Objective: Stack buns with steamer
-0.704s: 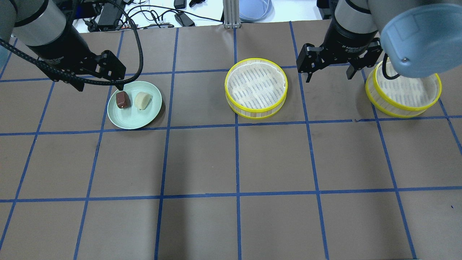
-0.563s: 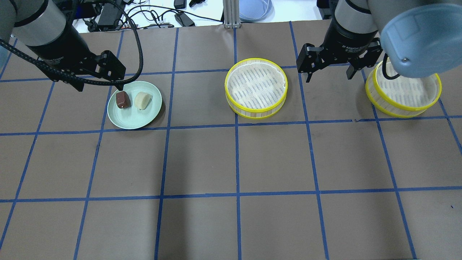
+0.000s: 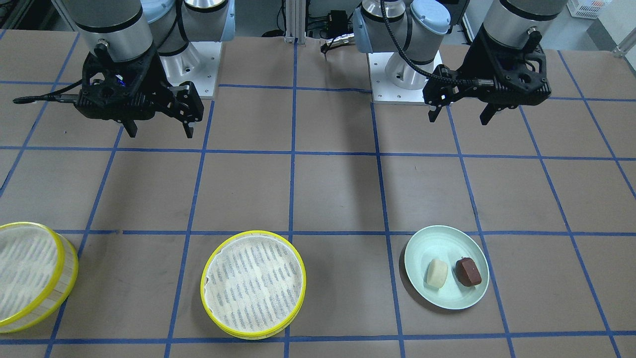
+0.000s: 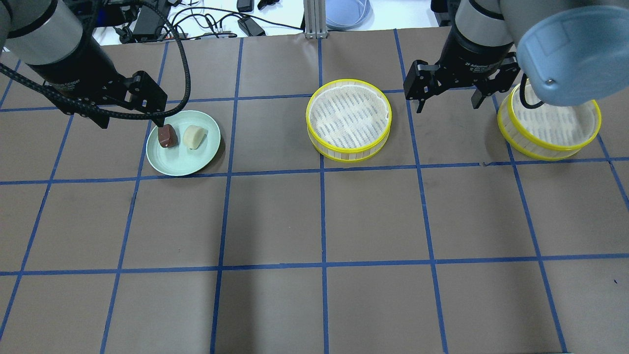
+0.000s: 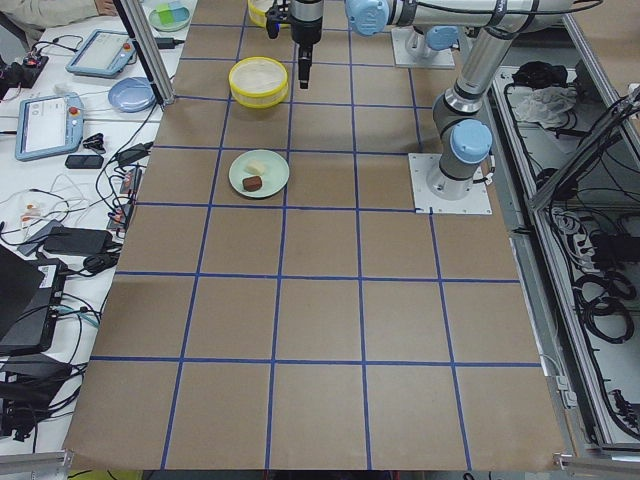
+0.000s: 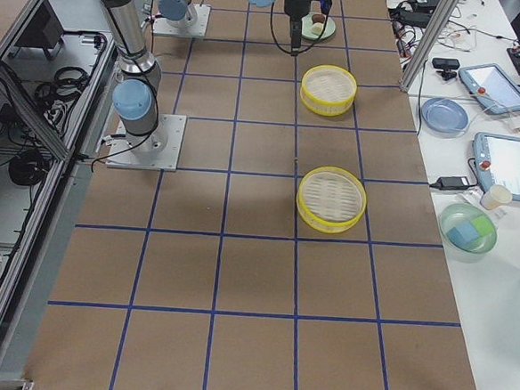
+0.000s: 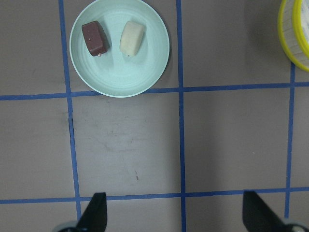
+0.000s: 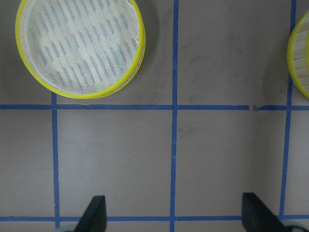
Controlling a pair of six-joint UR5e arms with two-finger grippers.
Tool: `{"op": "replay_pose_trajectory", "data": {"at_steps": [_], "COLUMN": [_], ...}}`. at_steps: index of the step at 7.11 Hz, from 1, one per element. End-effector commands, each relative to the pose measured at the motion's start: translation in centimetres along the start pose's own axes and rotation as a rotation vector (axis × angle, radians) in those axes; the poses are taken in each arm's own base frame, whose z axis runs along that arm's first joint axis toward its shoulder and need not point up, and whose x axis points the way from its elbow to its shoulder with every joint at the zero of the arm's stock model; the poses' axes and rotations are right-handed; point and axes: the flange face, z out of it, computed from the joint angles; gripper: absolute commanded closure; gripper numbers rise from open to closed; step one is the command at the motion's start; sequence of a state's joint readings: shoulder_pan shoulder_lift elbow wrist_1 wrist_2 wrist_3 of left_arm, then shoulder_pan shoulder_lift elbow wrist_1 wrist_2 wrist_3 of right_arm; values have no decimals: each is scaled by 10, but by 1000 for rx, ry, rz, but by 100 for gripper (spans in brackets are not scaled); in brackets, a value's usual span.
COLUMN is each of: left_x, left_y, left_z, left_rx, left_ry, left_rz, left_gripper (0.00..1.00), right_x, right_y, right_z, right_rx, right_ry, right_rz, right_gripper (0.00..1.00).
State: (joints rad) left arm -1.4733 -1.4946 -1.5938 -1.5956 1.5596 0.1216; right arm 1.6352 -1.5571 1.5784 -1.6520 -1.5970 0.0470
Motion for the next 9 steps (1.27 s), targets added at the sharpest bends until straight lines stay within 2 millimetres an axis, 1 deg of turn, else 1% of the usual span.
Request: {"op": "replay_pose_trajectory", "data": {"at_steps": [1,3,4,5,6,7,8,9], "left_x": [1,-10,-25,-33,-35,-36,-36,-39], "left_y": [1,-2,-4,-8,-12,-16,-17,-23], "left_z": [-2,1,2,6,6,5,7,15], "left_rx": [2,-2,-14,-16,3,27,23,9], "left_ry": [-1,-1,-1,8,-1,-7,-5,4], "left_rz": [-7,-13,-41,-56,-58,-58,-58,-52], "left_gripper": [0,0,0,0,0,0,0,0], "right_x": [0,5,6,14,52,91,115,134], "right_y": [-1,-7,-8,-17,-37,-50,-59,-69], "right_z": [1,2,3,6,16,26,32,39], "right_rx": [1,13,16,33,50,33,29,47], "right_ry": [0,0,7,15,21,14,19,27], "right_rz": [-4,-42,-54,-58,-49,-28,-47,-87], "right_gripper": [0,0,0,0,0,0,0,0]}}
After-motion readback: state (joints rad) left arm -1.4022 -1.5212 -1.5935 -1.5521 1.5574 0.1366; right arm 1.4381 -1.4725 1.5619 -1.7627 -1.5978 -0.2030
